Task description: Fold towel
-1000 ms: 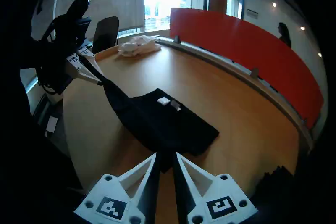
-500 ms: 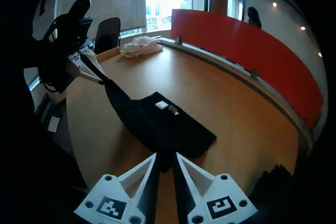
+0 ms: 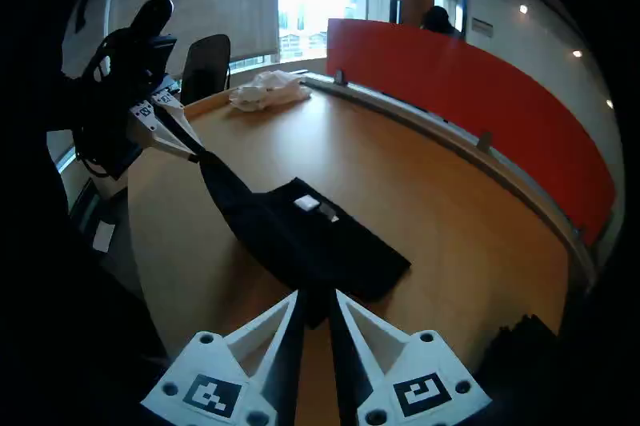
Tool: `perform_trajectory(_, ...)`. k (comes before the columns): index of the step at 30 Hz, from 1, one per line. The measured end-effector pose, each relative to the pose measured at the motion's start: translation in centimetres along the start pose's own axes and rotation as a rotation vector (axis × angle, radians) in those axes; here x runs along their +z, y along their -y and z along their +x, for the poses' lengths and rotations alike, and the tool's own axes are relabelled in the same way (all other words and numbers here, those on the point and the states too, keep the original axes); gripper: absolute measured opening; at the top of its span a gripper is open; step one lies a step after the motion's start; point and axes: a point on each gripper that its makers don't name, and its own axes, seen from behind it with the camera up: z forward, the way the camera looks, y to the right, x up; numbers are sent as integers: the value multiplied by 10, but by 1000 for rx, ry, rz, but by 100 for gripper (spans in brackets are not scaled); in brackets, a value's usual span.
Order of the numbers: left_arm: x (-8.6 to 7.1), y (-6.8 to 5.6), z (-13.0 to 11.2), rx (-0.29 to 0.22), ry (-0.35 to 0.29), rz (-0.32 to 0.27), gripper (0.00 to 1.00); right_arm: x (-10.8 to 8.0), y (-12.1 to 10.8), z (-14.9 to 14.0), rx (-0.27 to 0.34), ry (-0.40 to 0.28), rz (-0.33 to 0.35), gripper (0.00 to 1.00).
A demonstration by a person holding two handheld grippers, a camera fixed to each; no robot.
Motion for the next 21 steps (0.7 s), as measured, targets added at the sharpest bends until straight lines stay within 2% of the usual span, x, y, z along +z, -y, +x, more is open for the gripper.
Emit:
perform_trajectory(5,5,4,2,-2,-3,10,15,6,-4,1,-11,8,-1,19)
perform_trajectory(9,16,12,5,-18,-1,19,15,16,-13,2,-15,14,-3,19)
perform_trajectory(15,38,28,8,-58,16,28,15,36,-32,1,-12,38,-14,19)
perform_trajectory(21,62,41,8,-62,38,44,15,54,-50,-3,-9,66,-26,19)
